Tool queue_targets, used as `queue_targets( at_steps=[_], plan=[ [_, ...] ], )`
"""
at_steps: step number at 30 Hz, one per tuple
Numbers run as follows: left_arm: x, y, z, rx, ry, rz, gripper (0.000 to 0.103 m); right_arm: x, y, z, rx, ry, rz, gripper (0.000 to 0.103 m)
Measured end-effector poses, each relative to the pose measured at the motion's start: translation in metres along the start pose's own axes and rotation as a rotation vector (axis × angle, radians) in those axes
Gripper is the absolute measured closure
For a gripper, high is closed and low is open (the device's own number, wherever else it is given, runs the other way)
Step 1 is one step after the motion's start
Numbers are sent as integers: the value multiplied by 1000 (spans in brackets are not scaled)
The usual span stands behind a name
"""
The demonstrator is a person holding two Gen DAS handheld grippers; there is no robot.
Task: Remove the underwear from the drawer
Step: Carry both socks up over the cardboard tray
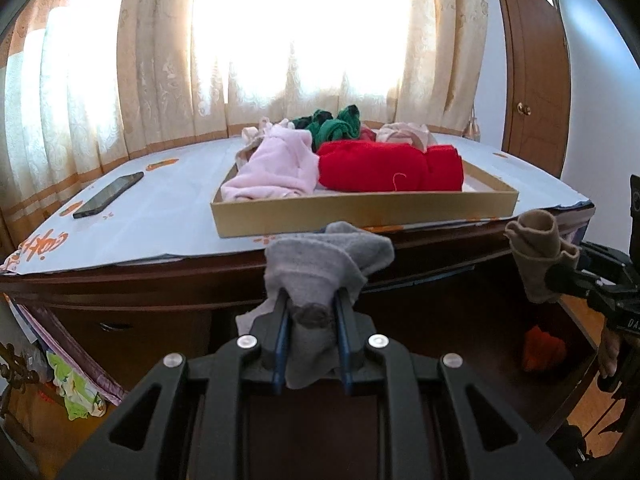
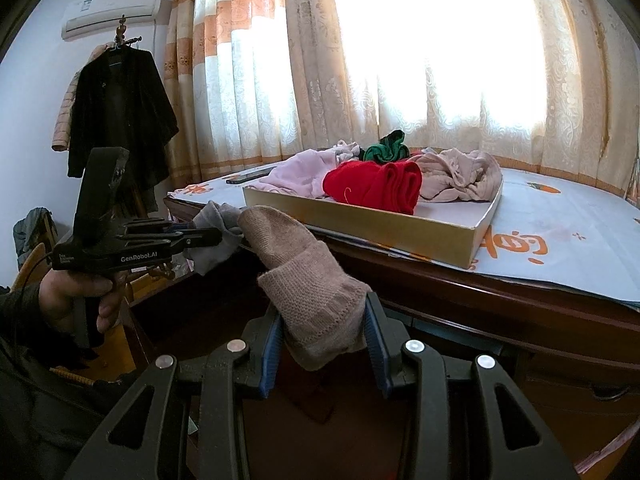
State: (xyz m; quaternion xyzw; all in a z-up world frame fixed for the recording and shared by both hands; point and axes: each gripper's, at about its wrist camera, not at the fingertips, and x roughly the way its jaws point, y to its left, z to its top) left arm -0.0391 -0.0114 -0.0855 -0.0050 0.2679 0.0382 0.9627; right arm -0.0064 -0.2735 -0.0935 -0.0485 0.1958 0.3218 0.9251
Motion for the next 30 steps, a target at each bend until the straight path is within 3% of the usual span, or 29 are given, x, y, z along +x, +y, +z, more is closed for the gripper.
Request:
queue_targets(
  at_steps=[30],
  plan=[
    [-13,-16,46,56,-77,-11,85,-10,7,40,-34,-45,6,62]
  ],
)
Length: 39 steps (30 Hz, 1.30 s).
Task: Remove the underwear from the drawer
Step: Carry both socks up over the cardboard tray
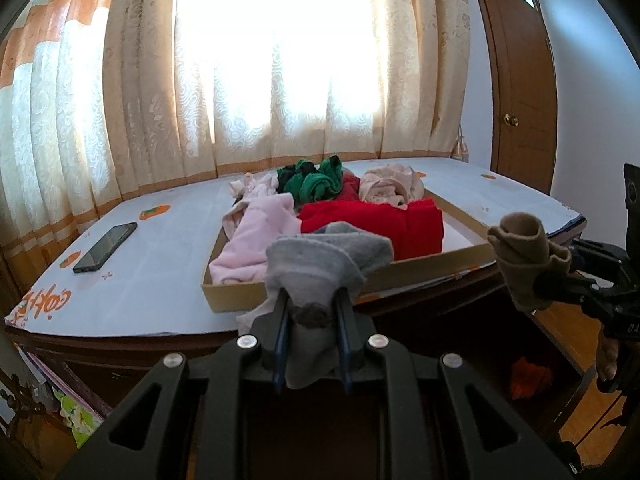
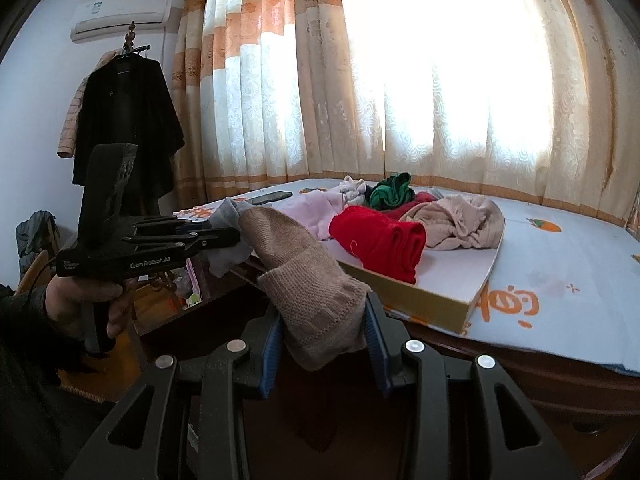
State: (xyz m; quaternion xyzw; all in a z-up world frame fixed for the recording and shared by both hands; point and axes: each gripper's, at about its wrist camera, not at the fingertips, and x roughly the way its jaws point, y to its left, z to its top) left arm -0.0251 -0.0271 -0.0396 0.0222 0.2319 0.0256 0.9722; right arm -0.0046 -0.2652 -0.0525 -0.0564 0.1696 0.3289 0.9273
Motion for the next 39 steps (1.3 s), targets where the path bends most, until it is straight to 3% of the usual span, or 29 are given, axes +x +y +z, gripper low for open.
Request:
queue_targets(
  at_steps=[15,39],
  plan=[
    [3,-5,24,27,-26,-5,85,3,-1,22,-6,-13,-10,62],
    [41,-4,71,66,43,-18,85,26,-47,68,83,41,-63,62]
  ],
)
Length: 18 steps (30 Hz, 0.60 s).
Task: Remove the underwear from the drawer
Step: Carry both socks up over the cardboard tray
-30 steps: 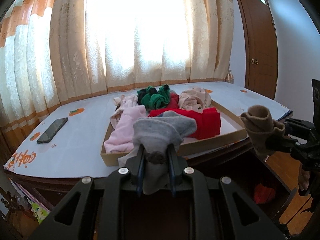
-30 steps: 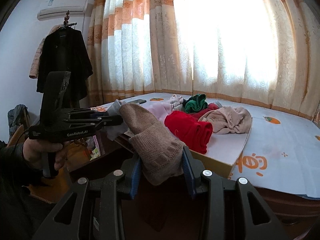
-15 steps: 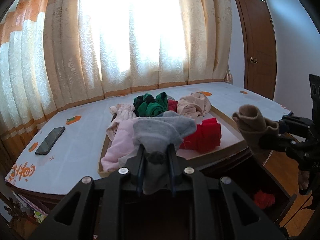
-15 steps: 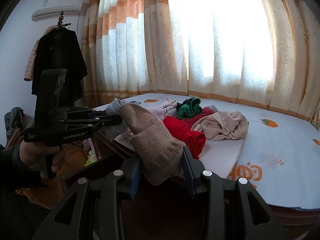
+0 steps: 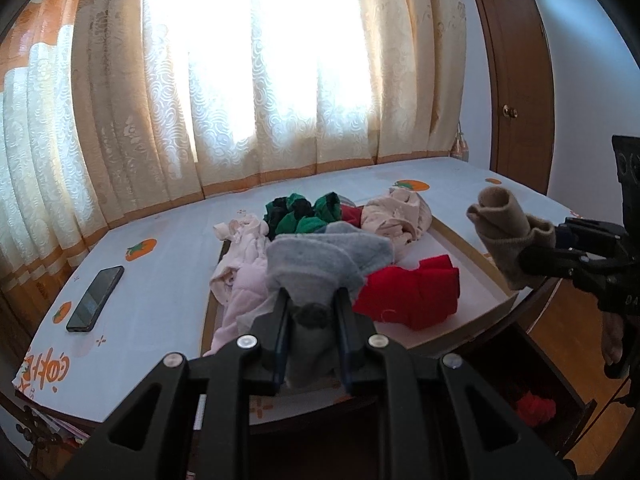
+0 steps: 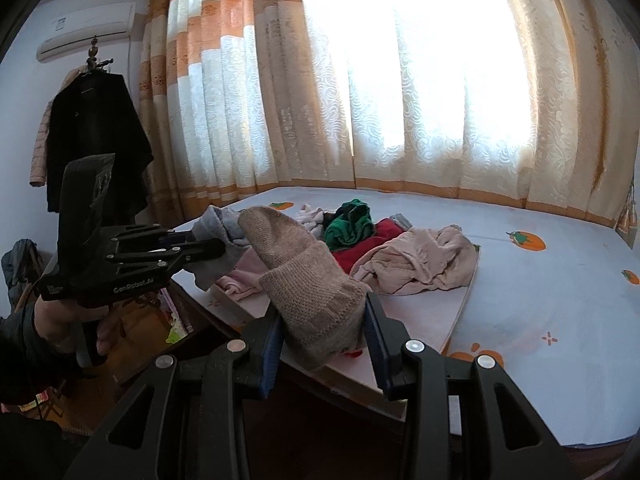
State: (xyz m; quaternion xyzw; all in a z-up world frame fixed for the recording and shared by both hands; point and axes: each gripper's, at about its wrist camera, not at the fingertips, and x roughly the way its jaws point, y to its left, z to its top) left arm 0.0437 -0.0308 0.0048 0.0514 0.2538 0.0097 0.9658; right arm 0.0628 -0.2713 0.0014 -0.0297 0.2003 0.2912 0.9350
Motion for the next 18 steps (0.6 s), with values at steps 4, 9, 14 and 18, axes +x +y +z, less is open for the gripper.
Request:
queue_targets(
  at_steps=[4,9,14,18],
  plan=[
    [7,-2,6,2,15,-13,85,6,-7,7,19,11,-12,62],
    [15,-6,13,13,31,-22,85,16,-18,16,54,28,-27,62],
    [27,-12,20,21,62,-36,85,34,-33,21,95,80,-64,62],
    [40,-13,30,7,82,-47,85,51,-49,20,137,128,-90,62]
  ],
)
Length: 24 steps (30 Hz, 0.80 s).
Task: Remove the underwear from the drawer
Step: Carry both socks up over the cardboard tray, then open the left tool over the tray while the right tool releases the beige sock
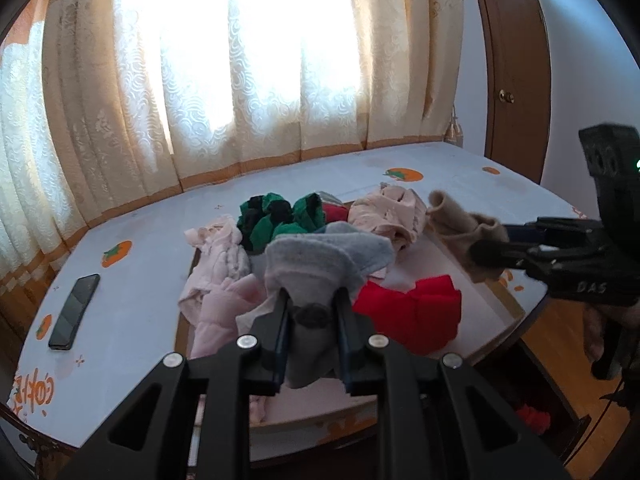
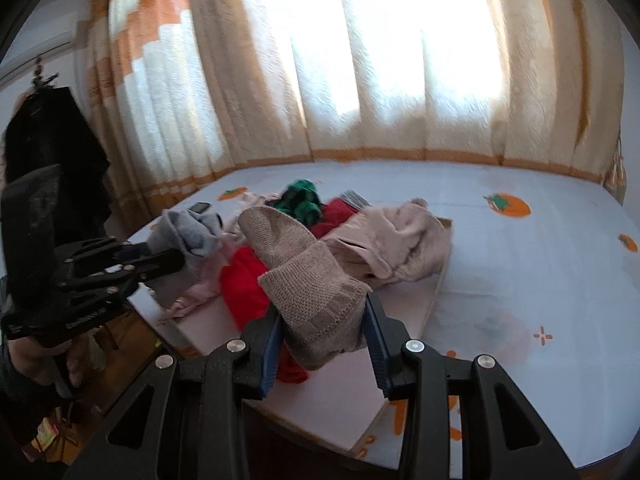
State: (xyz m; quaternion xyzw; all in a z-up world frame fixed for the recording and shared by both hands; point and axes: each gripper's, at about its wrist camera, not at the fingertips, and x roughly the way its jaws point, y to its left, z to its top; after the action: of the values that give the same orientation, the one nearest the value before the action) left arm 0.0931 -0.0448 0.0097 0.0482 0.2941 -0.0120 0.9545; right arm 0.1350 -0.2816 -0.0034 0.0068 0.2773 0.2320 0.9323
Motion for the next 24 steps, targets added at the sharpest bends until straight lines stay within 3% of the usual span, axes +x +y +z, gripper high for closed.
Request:
queue_targets(
  at_steps=[15,24],
  plan=[
    [46,-20,25,23,55,-45,85,45,-12,-5,-21,126,-111,61],
    [66,-26,27,30,100,-52,84,53,-13,-8,-29,150,-117,61]
  ],
)
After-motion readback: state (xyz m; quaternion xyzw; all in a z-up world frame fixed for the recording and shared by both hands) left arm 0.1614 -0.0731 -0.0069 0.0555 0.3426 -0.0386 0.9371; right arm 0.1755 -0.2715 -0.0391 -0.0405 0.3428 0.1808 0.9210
